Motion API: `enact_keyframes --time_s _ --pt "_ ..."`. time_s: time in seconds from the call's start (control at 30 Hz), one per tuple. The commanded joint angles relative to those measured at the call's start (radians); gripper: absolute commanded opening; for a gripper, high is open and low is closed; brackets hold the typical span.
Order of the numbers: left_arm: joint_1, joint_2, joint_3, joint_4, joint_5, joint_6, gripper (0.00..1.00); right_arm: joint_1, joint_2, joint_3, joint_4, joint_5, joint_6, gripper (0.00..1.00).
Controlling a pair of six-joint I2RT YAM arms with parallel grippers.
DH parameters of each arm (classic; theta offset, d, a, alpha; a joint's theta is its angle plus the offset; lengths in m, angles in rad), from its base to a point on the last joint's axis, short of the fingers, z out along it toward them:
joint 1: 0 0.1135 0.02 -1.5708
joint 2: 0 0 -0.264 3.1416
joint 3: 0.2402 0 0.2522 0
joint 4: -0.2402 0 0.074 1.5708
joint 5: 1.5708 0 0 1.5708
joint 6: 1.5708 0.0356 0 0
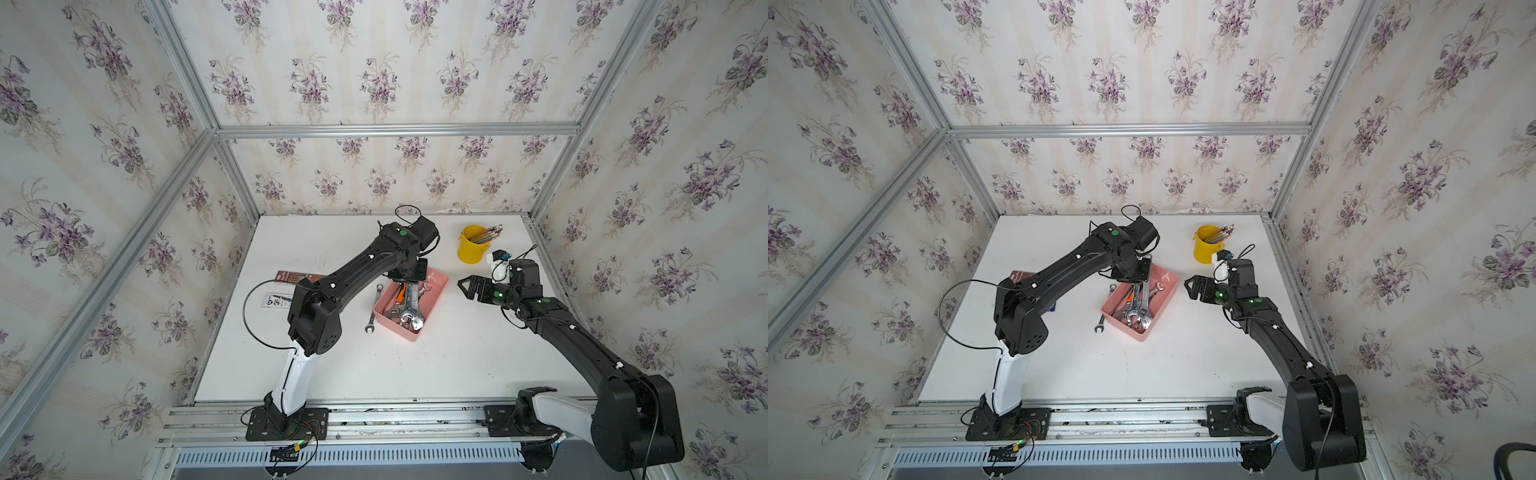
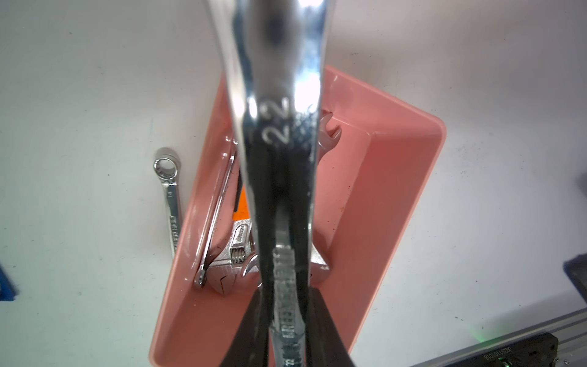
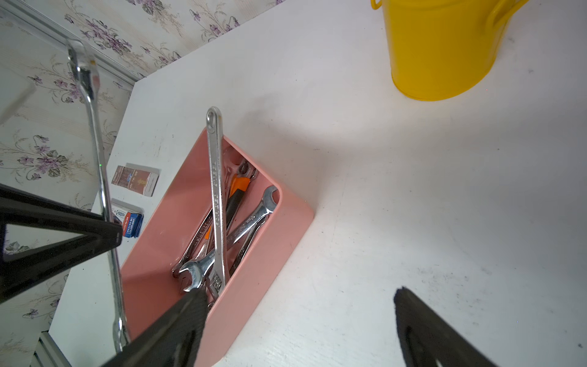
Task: Take out the wrench from the storage box
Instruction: Pick up the wrench from the storage box, then place the wrench at the center of the board.
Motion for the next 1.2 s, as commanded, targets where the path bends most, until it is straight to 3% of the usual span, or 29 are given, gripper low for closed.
enact_keyframes --time_s 0.0,0.17,0.33,0.57,1.17 --pt "0.03 -0.023 0.039 -0.111 -0.012 0.061 0.01 0.004 0.009 0.007 0.032 -0.019 0.016 0.95" --pt "0.09 -0.074 0.005 -0.173 -0.037 0.143 0.01 0.018 0.026 0.01 0.047 -0.026 0.022 0.95" --pt "0.166 -0.144 -0.16 -0.114 -0.047 0.232 0.02 0.044 0.045 0.013 0.059 -0.023 0.029 0.95" --pt "0.238 -0.115 -0.279 -0.017 -0.041 0.329 0.02 0.064 0.056 0.028 0.051 -0.009 0.034 0.95" --pt "0.275 0.054 -0.438 0.189 0.0 0.316 0.04 0.088 0.048 0.036 0.004 0.026 0.047 0.95"
